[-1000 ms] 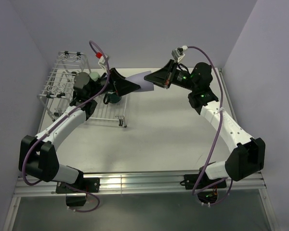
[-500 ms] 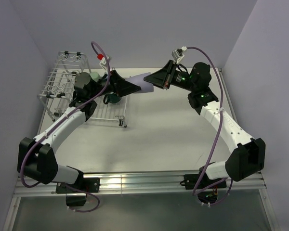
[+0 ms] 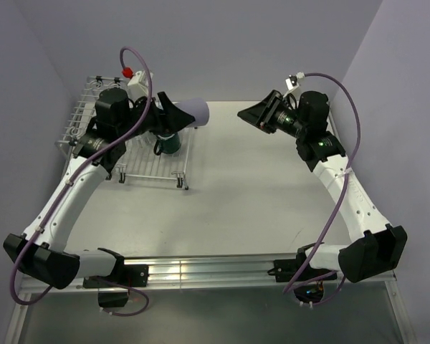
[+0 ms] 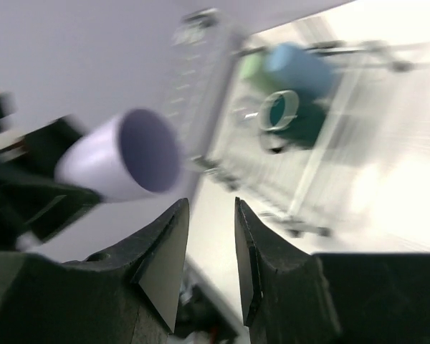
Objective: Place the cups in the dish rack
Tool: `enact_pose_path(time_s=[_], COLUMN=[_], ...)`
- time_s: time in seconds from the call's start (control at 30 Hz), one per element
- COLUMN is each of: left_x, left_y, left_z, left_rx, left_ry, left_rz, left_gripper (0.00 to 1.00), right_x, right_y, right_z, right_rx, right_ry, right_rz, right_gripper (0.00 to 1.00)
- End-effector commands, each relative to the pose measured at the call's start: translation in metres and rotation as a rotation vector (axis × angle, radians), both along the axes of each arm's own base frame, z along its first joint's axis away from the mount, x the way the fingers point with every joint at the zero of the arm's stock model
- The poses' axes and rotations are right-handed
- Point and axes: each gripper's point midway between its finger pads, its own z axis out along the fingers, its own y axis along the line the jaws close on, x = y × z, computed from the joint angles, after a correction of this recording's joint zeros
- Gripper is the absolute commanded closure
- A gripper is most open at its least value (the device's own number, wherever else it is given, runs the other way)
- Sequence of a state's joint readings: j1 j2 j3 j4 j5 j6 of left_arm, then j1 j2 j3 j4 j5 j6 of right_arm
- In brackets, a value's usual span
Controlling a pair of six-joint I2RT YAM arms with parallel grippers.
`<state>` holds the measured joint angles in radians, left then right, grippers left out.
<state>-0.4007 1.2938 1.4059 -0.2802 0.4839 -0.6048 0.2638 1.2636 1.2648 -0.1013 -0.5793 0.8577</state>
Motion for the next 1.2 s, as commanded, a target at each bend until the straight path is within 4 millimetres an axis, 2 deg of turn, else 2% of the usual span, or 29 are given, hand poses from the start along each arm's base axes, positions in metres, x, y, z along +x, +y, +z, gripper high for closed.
enact_pose_path(time_s=[0.0, 0.03, 0.1, 0.23, 0.27, 0.37, 0.57, 0.73, 1.17], left_x=[0.021, 0.029, 0.035, 0.044, 0.044, 0.050, 0.055, 0.056, 0.065], left_y=[0.057, 0.072, 0.085, 0.108, 0.121, 0.138, 0.142, 0.154, 0.166], left_z=[-0.052, -0.063, -0.086, -0.110, -0.113, -0.134, -0.155, -0.174, -0.209], left_rx=[0.305, 0.367, 0.460, 0.609, 0.667, 0.790, 0.862, 0.948, 0.976], left_ry=[0.117, 0.136, 0.212, 0.279, 0.294, 0.348, 0.392, 0.448, 0.521], left_rz=[0.285, 0.369, 0.430, 0.533, 0.589, 0.652, 0.654, 0.676, 0.646], left_gripper=[1.00, 1.00, 1.00, 1.00, 1.00, 1.00, 1.00, 0.98, 0.93], right_x=[0.014, 0.015, 0.017, 0.018, 0.018, 0.017, 0.017, 0.017, 0.019], right_y=[-0.037, -0.041, -0.046, -0.051, -0.052, -0.052, -0.054, -0.053, -0.052], right_z=[-0.015, -0.021, -0.026, -0.036, -0.038, -0.047, -0.060, -0.066, -0.079], right_rx=[-0.179, -0.205, -0.232, -0.273, -0.278, -0.296, -0.324, -0.333, -0.348], right_ry=[0.006, 0.013, 0.021, 0.038, 0.041, 0.054, 0.075, 0.086, 0.108], right_rz=[-0.201, -0.214, -0.239, -0.254, -0.256, -0.250, -0.249, -0.241, -0.227], right_gripper=[0.60, 0.60, 0.60, 0.60, 0.60, 0.61, 0.62, 0.62, 0.63])
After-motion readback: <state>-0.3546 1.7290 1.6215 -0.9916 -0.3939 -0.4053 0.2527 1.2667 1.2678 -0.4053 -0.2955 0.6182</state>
